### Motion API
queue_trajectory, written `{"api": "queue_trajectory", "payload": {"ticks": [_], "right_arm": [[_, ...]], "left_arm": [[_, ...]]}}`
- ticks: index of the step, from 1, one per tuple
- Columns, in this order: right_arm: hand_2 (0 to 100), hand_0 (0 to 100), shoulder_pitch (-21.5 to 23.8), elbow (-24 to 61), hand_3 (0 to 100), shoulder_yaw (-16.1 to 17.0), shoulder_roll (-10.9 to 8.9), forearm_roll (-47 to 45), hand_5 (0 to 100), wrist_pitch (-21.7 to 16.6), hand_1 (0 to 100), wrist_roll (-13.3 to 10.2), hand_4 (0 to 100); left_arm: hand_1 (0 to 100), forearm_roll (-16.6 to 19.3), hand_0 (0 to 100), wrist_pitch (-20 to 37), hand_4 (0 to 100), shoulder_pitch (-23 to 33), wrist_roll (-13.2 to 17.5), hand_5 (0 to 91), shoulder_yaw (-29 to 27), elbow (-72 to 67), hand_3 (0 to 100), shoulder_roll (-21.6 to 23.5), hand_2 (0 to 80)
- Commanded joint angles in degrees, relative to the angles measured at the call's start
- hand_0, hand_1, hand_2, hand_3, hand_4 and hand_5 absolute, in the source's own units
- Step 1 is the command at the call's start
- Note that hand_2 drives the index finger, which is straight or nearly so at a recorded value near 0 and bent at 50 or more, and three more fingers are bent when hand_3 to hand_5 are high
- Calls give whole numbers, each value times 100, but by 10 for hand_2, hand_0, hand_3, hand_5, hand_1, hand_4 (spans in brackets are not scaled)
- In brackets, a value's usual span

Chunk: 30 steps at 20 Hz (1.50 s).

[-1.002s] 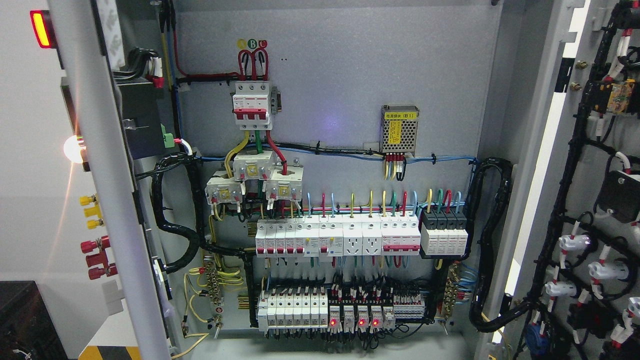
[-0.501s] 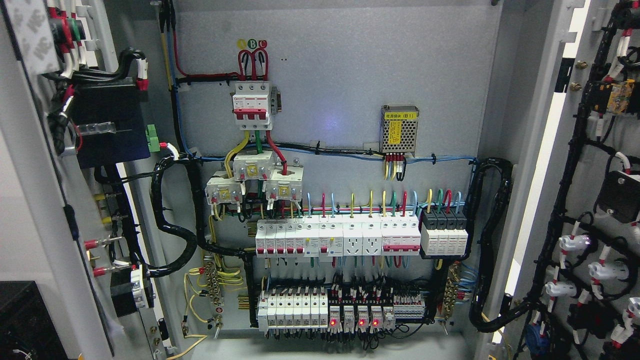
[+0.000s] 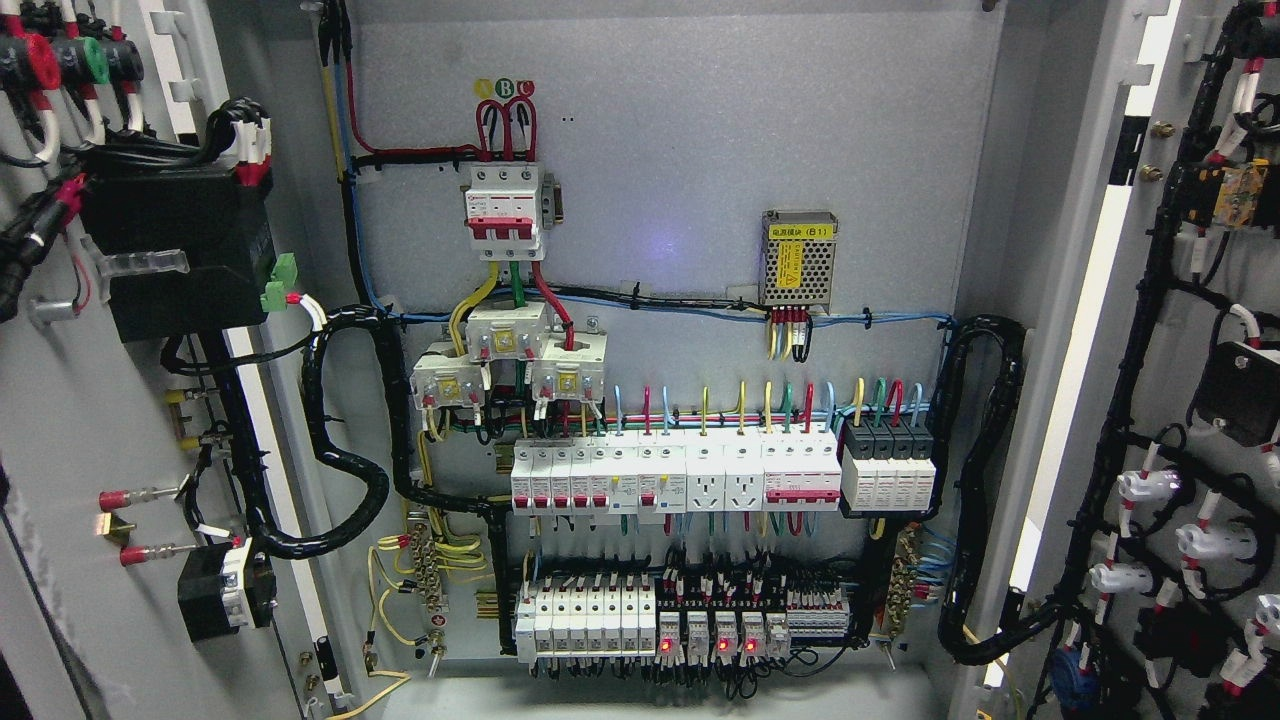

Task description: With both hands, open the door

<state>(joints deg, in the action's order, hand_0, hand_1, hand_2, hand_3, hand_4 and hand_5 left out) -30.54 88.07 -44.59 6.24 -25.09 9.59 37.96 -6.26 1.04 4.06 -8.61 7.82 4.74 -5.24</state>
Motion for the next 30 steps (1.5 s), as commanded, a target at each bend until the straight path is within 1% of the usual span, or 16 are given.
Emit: {"api": "queue_trajectory", "payload": {"ticks": [1,5,7,9,12,13,16,17,20,23,25,27,28,30], "right_arm": [[0,191,-154,-458,0,-278,202,-5,0,-10,0,1,0],[0,191,-225,-545,0,-287,202,-5,0,-10,0,1,0],[0,191,-233,-546,0,-296,202,-14,0,-10,0,1,0],[0,191,-233,-546,0,-287,202,-14,0,-19,0,1,0],[0,191,-260,-554,0,-261,193,-5,0,-19,0,10,0],[0,191,-260,-546,0,-261,202,-5,0,-19,0,10,0],[0,191,-277,-546,0,-305,202,-5,0,-19,0,1,0],[0,191,-286,-537,0,-313,210,-5,0,-19,0,1,0],[0,191,-295,-546,0,-366,211,-5,0,-10,0,1,0],[0,191,-295,-546,0,-358,211,-14,0,-19,0,1,0],[0,191,-295,-546,0,-261,193,-14,0,-19,0,1,0],[0,191,-269,-528,0,-51,132,-22,0,-19,0,10,0],[0,191,-260,-528,0,81,97,-22,0,-19,0,10,0],[0,191,-225,-511,0,231,-26,-22,0,-28,0,10,0]], "left_arm": [[0,10,0,1,0,-2,0,0,9,-17,0,-3,0],[0,-16,0,1,0,-2,0,0,9,53,0,6,0],[0,-7,0,10,0,15,0,0,9,341,0,23,0],[0,1,0,10,0,260,0,0,9,1043,0,67,0],[0,-7,0,10,0,700,0,0,26,2422,0,357,0],[0,-7,0,19,0,840,0,0,44,2783,0,375,0],[0,1,0,19,0,965,0,0,79,3479,0,410,0],[0,2,0,19,0,1000,0,0,149,3664,0,445,0],[0,-7,0,10,0,1149,0,0,666,4209,0,673,0],[0,-16,0,10,0,1500,0,0,931,4964,0,945,0],[0,-16,0,10,0,1720,0,0,1124,5500,0,1095,0],[0,-16,0,10,0,1966,0,0,1300,6132,0,1332,0],[0,-16,0,10,0,2097,0,0,1362,6501,0,1498,0],[0,-16,0,10,0,2352,0,0,1406,7169,0,1789,0]]}}
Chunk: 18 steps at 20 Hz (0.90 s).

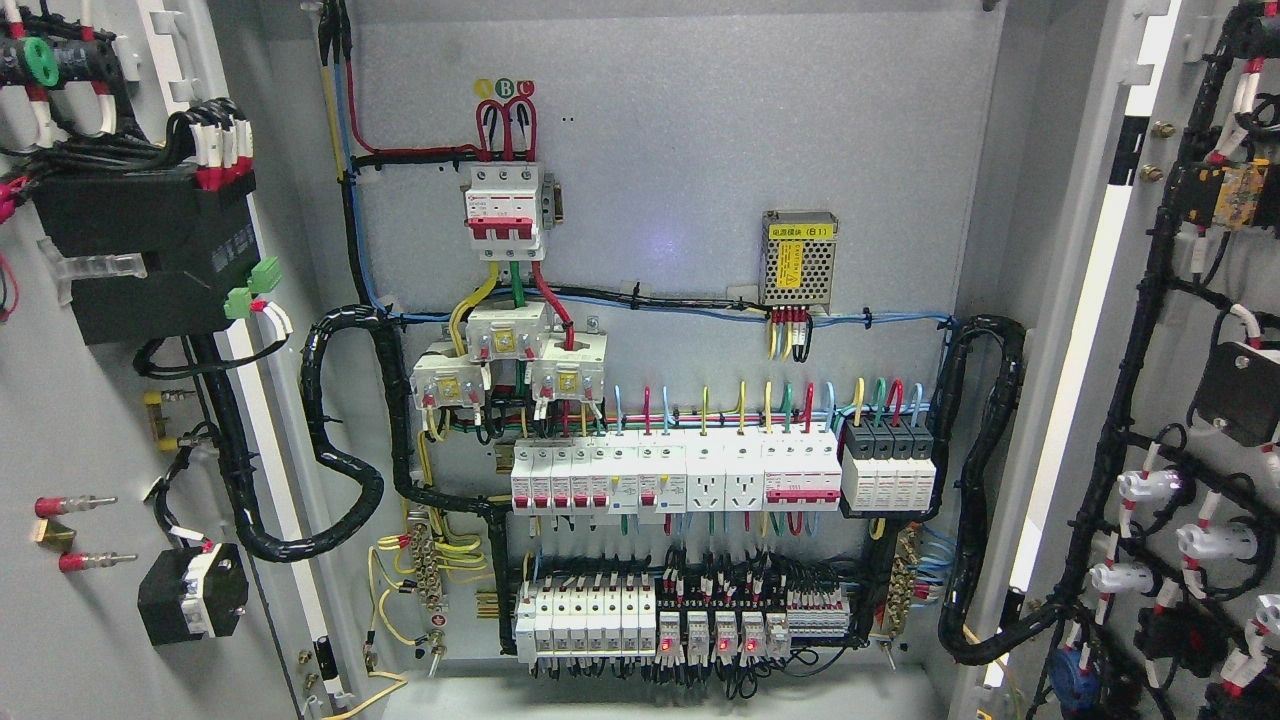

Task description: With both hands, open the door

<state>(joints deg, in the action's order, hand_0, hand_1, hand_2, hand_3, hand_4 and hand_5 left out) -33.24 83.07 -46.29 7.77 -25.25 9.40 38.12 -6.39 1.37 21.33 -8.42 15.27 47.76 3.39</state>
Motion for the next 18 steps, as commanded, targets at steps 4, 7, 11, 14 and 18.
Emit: {"api": "queue_trajectory", "payload": {"ticks": [4,7,11,14,18], "right_arm": [[0,191,282,174,0,770,-618,-24,0,-61,0,3,0],[0,191,519,507,0,1086,-969,-24,0,-70,0,3,0],[0,191,1028,1130,0,1490,-1373,-24,0,-70,0,-23,0],[0,191,1460,1676,0,1694,-1761,-24,0,-79,0,-198,0],[0,191,2144,2388,0,2220,-1797,-24,0,-79,0,-612,0]], "left_arm": [[0,-3,0,-23,0,934,-20,0,714,3836,0,1242,0],[0,-3,0,-23,0,996,-20,0,907,4345,0,1532,0],[0,-3,0,-23,0,1005,-20,0,907,4803,0,1752,0],[0,-3,0,-14,0,978,-20,0,916,4918,0,1761,0],[0,-3,0,-23,0,952,-20,0,978,5269,0,1753,0]]}}
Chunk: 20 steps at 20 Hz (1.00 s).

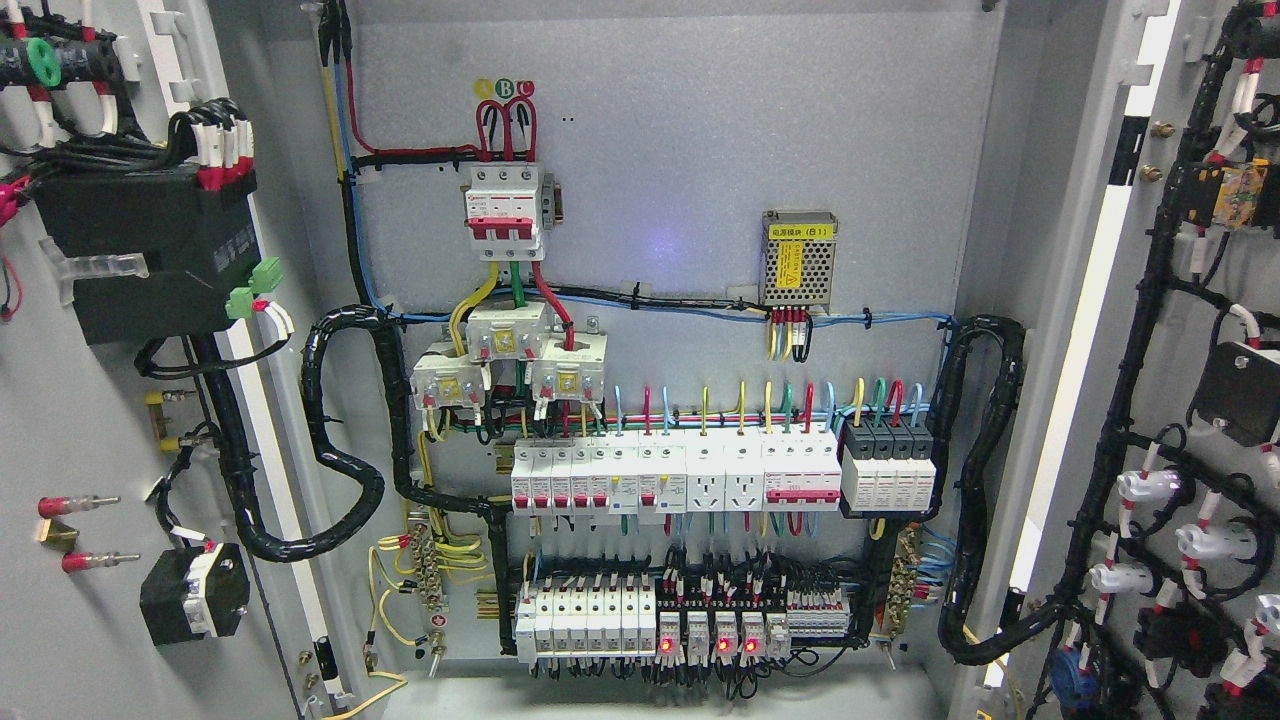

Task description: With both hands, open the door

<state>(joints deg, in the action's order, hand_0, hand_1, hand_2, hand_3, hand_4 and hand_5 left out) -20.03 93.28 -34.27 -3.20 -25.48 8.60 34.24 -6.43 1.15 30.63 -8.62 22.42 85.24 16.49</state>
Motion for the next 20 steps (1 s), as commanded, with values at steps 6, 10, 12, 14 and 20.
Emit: {"api": "queue_trajectory", "payload": {"ticks": [6,10,12,14,20], "right_arm": [[0,191,1465,1991,0,1370,-804,-10,0,-7,0,-566,0],[0,191,1730,2106,0,1432,-936,-45,0,-68,0,-699,0],[0,191,1922,2132,0,1467,-972,-45,0,-139,0,-708,0],[0,191,2090,2185,0,1554,-972,-45,0,-148,0,-700,0],[0,191,2442,2203,0,1915,-1068,-45,0,-385,0,-726,0]], "left_arm": [[0,1,0,17,0,39,1,0,289,2391,0,610,0],[0,10,0,306,0,4,1,0,289,2699,0,628,0],[0,10,0,316,0,-66,1,0,289,2761,0,663,0],[0,10,0,316,0,-101,1,0,289,2857,0,663,0],[0,10,0,377,0,-294,1,0,280,3165,0,707,0]]}}
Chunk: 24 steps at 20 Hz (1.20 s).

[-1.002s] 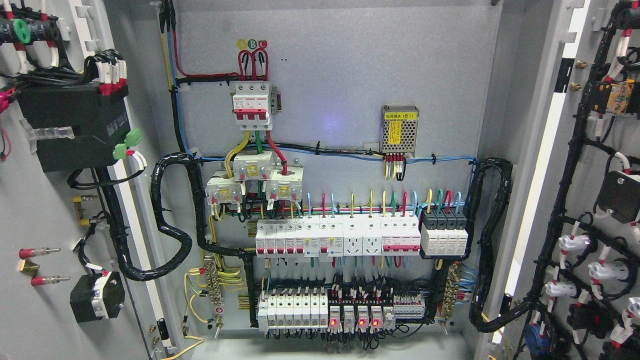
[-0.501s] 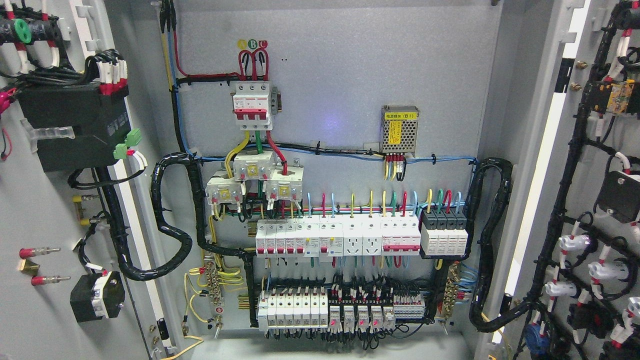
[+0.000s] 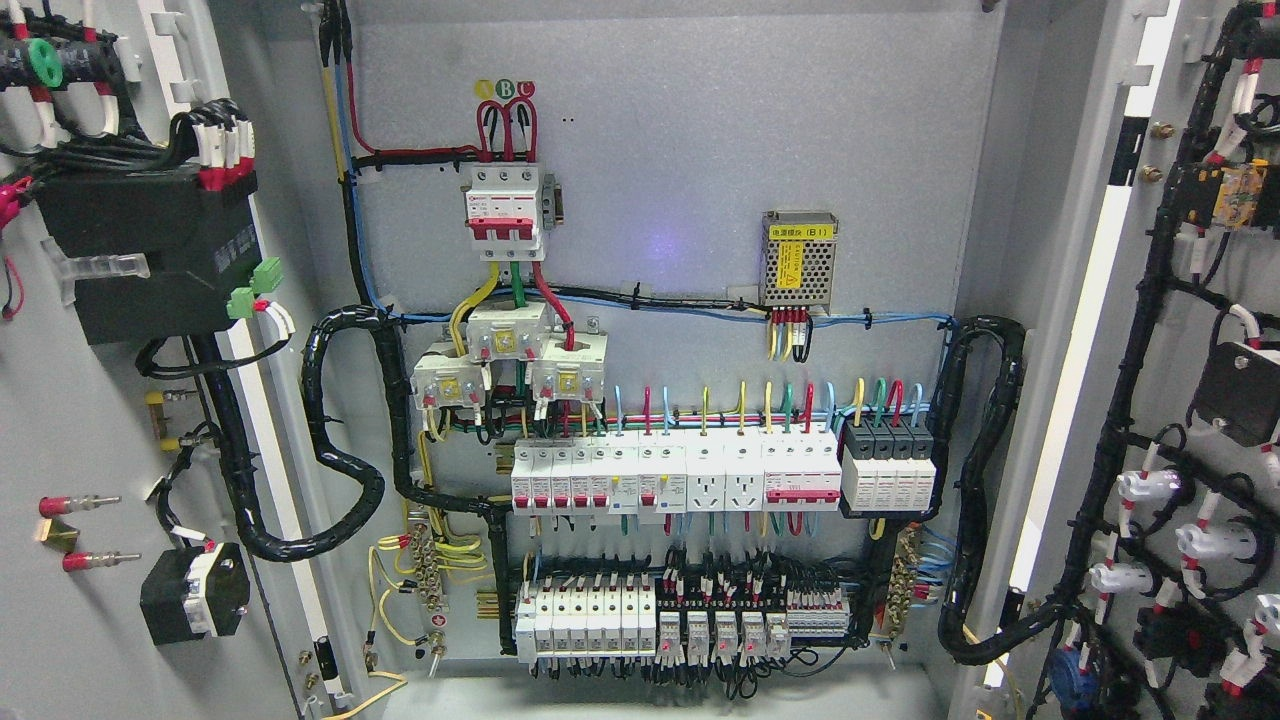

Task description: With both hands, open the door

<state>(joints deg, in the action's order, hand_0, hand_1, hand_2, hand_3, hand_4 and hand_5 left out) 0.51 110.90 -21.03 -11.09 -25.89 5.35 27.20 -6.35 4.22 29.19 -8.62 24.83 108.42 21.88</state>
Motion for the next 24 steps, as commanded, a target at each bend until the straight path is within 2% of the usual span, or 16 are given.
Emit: {"api": "queue_trajectory", "payload": {"ticks": [1,2,4,6,8,10,14,18,20,24], "right_arm": [[0,191,405,441,0,626,-288,-4,0,-60,0,-83,0],[0,191,432,441,0,731,-288,-4,0,-60,0,-205,0],[0,191,572,450,0,916,-315,-4,0,-174,0,-617,0],[0,191,669,450,0,943,-315,-4,0,-542,0,-847,0],[0,191,704,450,0,943,-385,-4,0,-972,0,-866,0],[0,191,731,450,0,952,-534,-4,0,-1316,0,-901,0],[0,191,994,424,0,1092,-692,5,0,-2089,0,-901,0],[0,191,1222,441,0,1346,-710,5,0,-2354,0,-901,0],[0,191,1415,450,0,1557,-702,-4,0,-2398,0,-892,0],[0,191,1487,441,0,1813,-649,-4,0,-2898,0,-901,0]], "left_arm": [[0,2,0,139,0,-176,0,0,40,882,0,167,0],[0,2,0,201,0,-229,0,0,40,935,0,167,0],[0,2,0,280,0,-360,0,0,40,970,0,150,0],[0,2,0,298,0,-597,0,0,40,971,0,106,0],[0,11,0,298,0,-791,0,0,40,1031,0,36,0],[0,11,0,325,0,-914,0,0,40,1085,0,18,0],[0,2,0,597,0,-1082,0,0,40,1128,0,26,0],[0,11,0,763,0,-1178,-17,0,40,1164,0,53,0],[0,11,0,1123,0,-1205,-26,0,31,1164,0,79,0],[0,11,0,1344,0,-1327,-26,0,31,1164,0,79,0]]}}
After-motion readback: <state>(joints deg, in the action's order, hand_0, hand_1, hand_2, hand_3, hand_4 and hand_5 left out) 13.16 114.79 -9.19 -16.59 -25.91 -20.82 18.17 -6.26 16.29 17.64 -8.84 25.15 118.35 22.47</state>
